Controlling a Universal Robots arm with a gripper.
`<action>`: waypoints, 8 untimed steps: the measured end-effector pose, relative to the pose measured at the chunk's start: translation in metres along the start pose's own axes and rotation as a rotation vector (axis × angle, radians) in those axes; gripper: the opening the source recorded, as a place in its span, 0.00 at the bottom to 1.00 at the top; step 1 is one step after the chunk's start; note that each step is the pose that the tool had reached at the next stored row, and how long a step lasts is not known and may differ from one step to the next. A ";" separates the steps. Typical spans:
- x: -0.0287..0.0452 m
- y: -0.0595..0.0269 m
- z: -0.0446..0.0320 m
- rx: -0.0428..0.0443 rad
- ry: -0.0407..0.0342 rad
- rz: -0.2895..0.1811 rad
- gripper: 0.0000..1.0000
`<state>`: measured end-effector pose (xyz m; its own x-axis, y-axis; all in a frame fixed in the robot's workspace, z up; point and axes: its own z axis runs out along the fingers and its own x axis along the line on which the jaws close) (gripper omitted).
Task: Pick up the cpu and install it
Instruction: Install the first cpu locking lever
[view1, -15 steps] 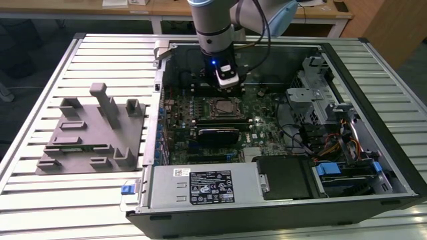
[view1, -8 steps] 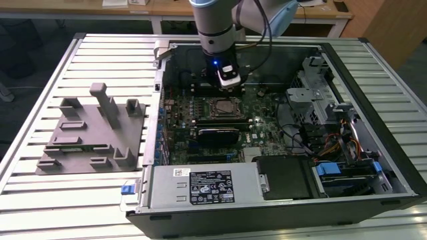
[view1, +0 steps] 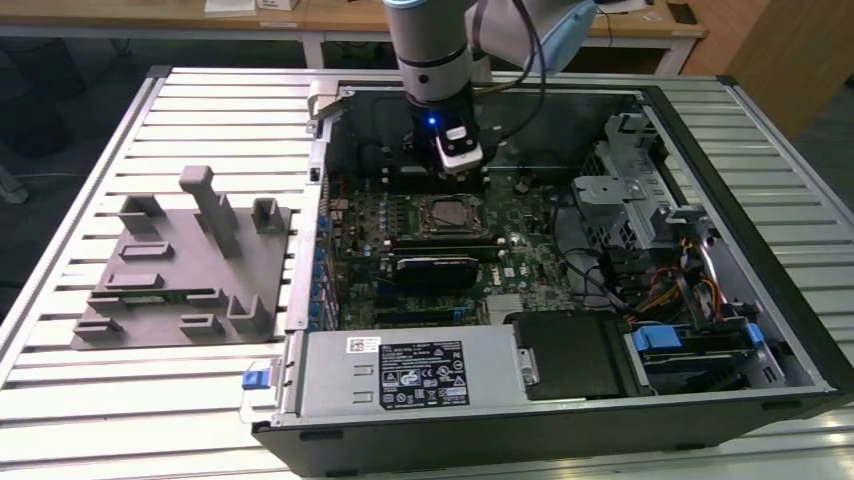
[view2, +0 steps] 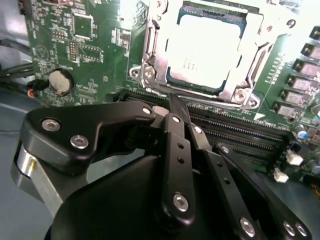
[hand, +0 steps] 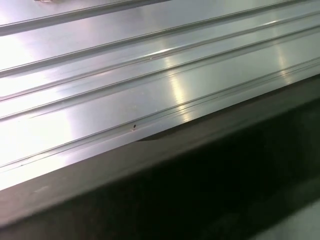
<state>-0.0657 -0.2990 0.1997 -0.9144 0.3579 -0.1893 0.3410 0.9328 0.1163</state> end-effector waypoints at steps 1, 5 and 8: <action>-0.0003 0.0002 -0.0018 0.0002 0.0001 0.000 0.11; -0.0019 0.0012 -0.0101 0.0003 0.0001 0.000 0.11; -0.0031 0.0019 -0.0159 0.0001 0.0000 0.000 0.11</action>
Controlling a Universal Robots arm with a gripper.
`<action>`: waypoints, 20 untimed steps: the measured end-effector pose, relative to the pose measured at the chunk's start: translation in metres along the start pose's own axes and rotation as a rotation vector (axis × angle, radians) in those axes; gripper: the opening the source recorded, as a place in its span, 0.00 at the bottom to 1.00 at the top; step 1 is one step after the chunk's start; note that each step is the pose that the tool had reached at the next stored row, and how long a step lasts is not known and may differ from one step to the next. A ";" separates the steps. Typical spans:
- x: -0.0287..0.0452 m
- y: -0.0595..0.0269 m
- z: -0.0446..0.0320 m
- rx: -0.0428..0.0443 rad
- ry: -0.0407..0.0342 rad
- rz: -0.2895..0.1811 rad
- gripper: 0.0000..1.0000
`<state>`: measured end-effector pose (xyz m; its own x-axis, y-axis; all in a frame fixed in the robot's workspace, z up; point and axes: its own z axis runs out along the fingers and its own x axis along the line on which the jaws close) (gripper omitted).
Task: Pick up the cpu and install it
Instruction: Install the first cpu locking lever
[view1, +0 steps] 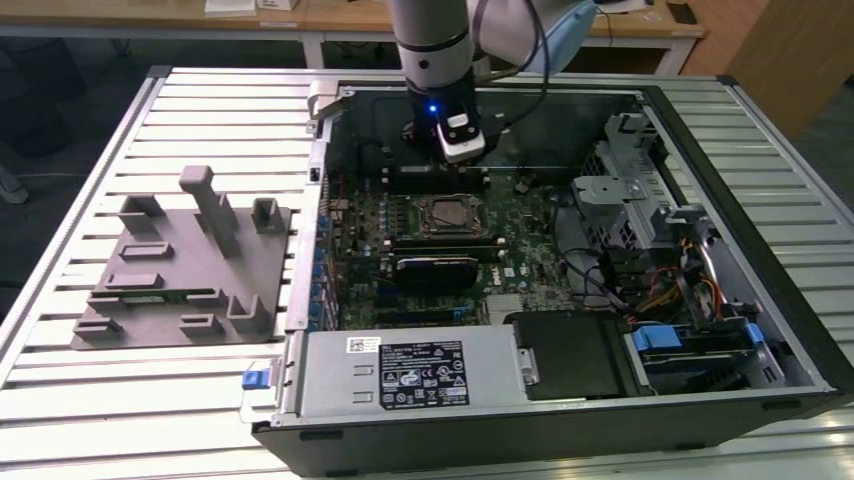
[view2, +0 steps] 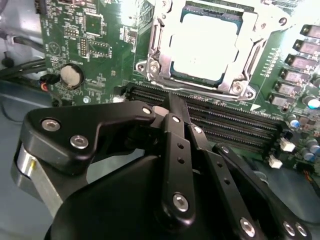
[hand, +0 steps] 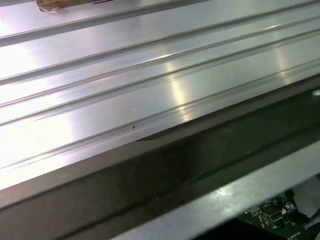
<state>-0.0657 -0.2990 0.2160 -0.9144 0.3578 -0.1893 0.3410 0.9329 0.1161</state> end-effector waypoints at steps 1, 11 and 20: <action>-0.0003 0.0002 -0.0017 0.0001 0.0000 0.000 0.11; -0.0025 -0.0020 -0.0031 0.0047 0.0122 0.000 0.11; -0.0139 -0.0229 -0.0026 0.0208 0.0541 0.002 0.11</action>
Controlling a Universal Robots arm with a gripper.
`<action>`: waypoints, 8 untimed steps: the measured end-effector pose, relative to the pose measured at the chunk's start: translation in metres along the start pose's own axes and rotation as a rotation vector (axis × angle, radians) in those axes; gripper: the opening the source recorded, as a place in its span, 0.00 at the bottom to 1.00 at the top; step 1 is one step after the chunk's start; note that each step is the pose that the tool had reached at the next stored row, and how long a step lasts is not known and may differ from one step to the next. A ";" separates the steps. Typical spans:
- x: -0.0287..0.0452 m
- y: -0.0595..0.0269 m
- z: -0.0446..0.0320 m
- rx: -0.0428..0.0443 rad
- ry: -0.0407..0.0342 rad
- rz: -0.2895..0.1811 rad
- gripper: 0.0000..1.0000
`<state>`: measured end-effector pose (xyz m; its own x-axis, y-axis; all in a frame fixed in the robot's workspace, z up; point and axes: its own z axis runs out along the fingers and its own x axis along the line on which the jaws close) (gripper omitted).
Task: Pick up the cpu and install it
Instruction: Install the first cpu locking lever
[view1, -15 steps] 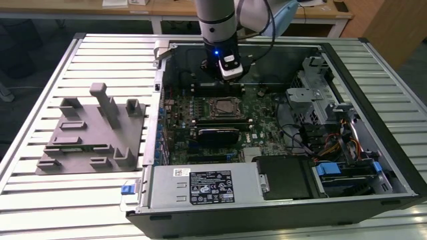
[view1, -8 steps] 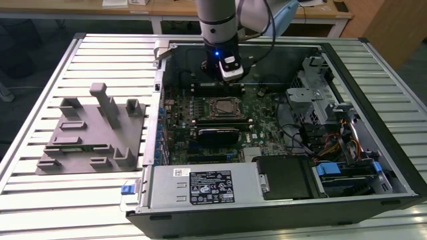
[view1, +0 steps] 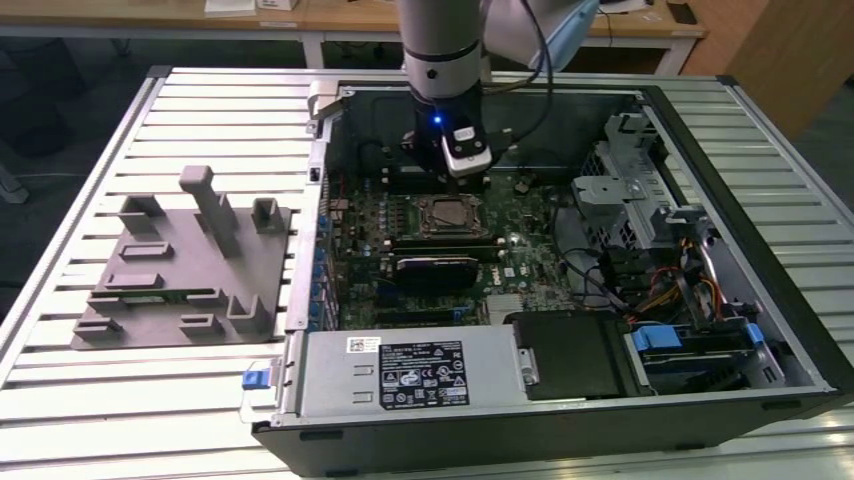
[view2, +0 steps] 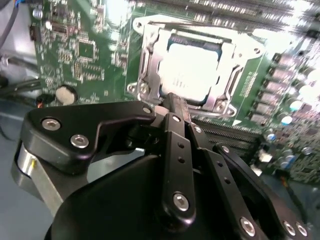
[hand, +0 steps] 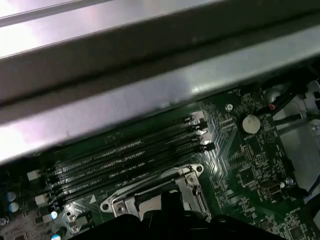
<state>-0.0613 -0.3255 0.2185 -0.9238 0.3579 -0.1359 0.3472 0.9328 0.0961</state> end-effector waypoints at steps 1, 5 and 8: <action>-0.0011 -0.0020 0.0000 0.0016 0.0043 0.000 0.11; -0.0047 -0.0073 0.0004 0.0102 0.0229 0.001 0.11; -0.0067 -0.0087 0.0011 0.0222 0.0426 0.001 0.11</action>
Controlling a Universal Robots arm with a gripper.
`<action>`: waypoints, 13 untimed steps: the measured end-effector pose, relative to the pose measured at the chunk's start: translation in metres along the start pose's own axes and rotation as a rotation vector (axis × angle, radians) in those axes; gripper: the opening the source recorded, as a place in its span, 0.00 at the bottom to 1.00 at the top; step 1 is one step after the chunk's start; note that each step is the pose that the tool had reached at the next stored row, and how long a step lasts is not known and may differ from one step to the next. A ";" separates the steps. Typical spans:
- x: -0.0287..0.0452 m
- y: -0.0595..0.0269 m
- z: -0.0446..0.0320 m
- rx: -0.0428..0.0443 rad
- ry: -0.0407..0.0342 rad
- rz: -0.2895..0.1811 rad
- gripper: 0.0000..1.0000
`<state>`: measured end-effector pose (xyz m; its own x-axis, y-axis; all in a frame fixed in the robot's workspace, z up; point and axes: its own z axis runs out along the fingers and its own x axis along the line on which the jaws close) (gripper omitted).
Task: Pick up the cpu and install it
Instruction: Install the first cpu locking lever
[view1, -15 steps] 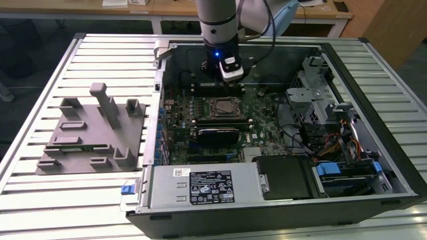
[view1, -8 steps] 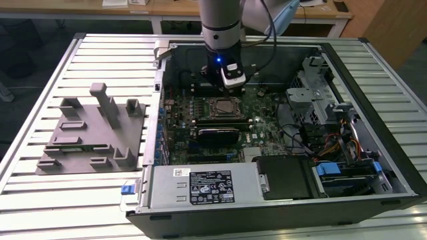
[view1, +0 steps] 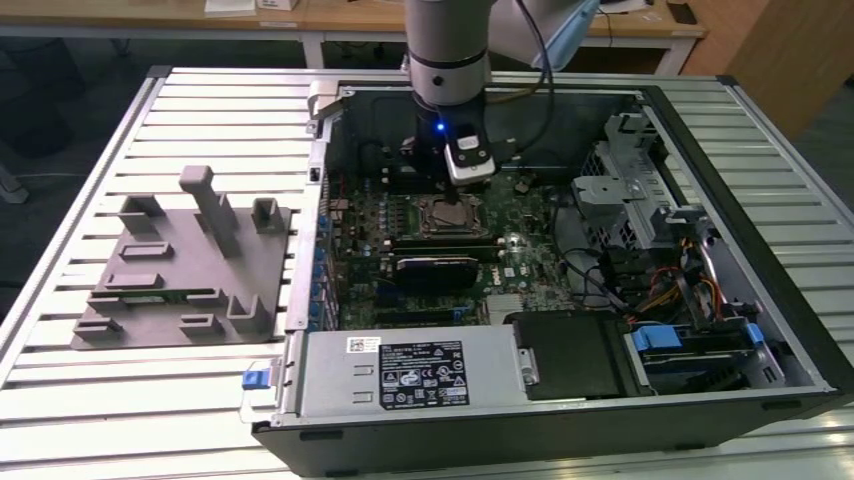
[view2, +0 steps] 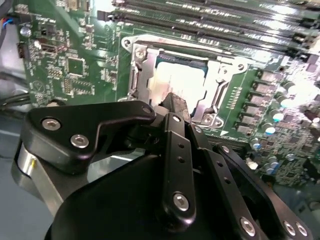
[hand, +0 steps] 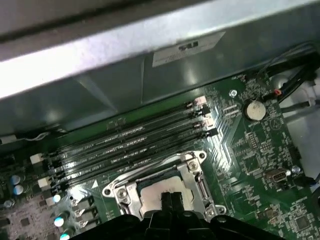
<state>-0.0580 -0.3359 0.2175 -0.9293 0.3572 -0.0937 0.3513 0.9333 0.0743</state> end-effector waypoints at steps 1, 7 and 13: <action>-0.0002 -0.0002 0.0002 0.0045 0.0044 0.000 0.11; -0.0003 -0.0002 0.0005 0.0153 0.0054 -0.001 0.11; -0.0022 0.0005 0.0008 0.0554 -0.0054 -0.019 0.11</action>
<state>-0.0557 -0.3362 0.2170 -0.9352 0.3397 -0.0999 0.3397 0.9404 0.0173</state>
